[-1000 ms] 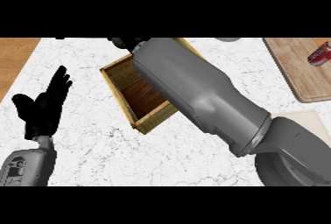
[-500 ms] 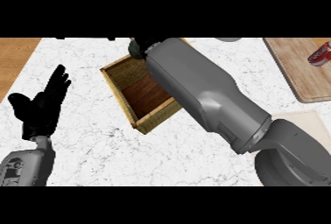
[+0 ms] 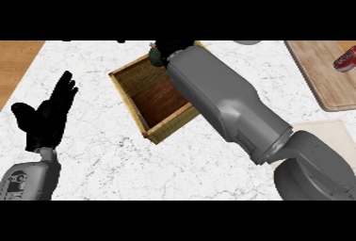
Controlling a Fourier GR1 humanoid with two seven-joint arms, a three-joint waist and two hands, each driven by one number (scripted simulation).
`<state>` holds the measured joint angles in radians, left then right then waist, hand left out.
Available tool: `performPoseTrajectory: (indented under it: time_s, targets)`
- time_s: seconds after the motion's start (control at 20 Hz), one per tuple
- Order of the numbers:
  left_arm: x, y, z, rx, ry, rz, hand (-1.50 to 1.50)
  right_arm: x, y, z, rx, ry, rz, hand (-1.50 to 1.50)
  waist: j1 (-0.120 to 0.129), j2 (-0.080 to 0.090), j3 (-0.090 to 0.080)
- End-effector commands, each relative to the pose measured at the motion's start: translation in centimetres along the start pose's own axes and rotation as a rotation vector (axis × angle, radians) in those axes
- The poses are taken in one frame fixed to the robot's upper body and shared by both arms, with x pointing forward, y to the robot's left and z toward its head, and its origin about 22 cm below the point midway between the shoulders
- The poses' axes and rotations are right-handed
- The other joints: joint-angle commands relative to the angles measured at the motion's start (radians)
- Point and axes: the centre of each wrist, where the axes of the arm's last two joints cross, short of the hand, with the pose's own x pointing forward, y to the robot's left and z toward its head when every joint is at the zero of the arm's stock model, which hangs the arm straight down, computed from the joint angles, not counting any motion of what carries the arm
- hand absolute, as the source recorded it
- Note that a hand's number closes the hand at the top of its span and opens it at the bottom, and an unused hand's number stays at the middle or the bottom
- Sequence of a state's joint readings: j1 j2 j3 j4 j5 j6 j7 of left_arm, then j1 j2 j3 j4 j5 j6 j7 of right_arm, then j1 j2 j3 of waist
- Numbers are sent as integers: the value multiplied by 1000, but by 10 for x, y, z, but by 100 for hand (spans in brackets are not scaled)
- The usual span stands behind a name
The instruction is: Pick the squash from the placemat and place it in the basket
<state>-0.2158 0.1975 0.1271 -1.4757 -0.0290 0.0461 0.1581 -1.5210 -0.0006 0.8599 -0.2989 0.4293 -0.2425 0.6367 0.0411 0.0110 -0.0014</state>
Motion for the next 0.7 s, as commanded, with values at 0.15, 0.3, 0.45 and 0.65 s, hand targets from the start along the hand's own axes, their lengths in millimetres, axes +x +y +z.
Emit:
performPoseTrajectory:
  time_s: [0.15, 0.3, 0.45, 0.65]
  targets:
    - [2, 0, 3, 16, -15, -4, 0, -11, 5, -6, 20, 8, 74, 150, -7, -4, 1]
    - [18, -9, -2, -1, 1, 1, 0, -20, 13, -8, 30, 29, 83, 150, 0, 0, 1]
    - [0, -1, -2, 5, -4, -17, 0, -19, 26, -2, 40, 21, 75, 150, 2, 1, 0]
    - [1, -11, 4, -5, 4, -7, 0, -19, 27, 0, 94, 20, 75, 150, 5, -1, 1]
